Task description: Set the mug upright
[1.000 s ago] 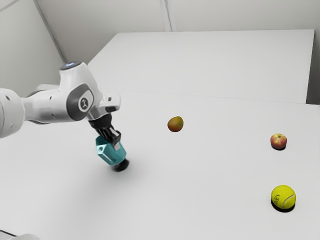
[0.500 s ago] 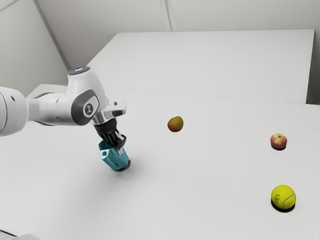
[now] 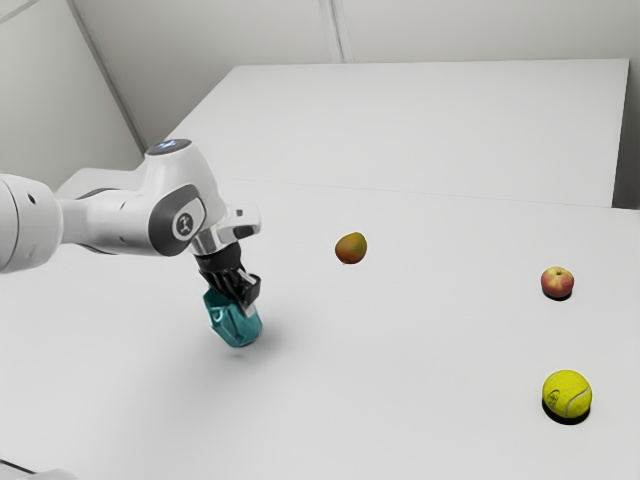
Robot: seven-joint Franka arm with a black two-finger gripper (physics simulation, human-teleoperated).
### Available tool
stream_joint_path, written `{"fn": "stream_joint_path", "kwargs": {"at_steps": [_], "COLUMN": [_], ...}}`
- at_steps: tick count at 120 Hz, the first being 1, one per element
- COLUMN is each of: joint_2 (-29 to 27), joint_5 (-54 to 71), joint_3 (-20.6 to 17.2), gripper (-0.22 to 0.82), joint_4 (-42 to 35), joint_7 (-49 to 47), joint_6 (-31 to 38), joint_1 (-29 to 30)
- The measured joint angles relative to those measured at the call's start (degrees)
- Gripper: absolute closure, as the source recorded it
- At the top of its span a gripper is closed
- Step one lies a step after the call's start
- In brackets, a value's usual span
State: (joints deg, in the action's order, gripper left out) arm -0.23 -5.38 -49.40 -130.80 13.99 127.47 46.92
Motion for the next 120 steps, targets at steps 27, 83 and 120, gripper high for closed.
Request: {"fn": "stream_joint_path", "kwargs": {"at_steps": [27,83,120], "joint_2": [-3.91,-7.94,-4.0], "joint_5": [-0.26,-1.04,0.47], "joint_3": [-0.72,-1.0,29.15], "gripper": [0.4,0.07,0.02], "joint_4": [0.06,14.96,31.16], "joint_7": [-0.77,-1.6,-3.84], "joint_6": [-0.02,-12.61,-25.57], "joint_1": [0.51,0.23,-31.69]}}
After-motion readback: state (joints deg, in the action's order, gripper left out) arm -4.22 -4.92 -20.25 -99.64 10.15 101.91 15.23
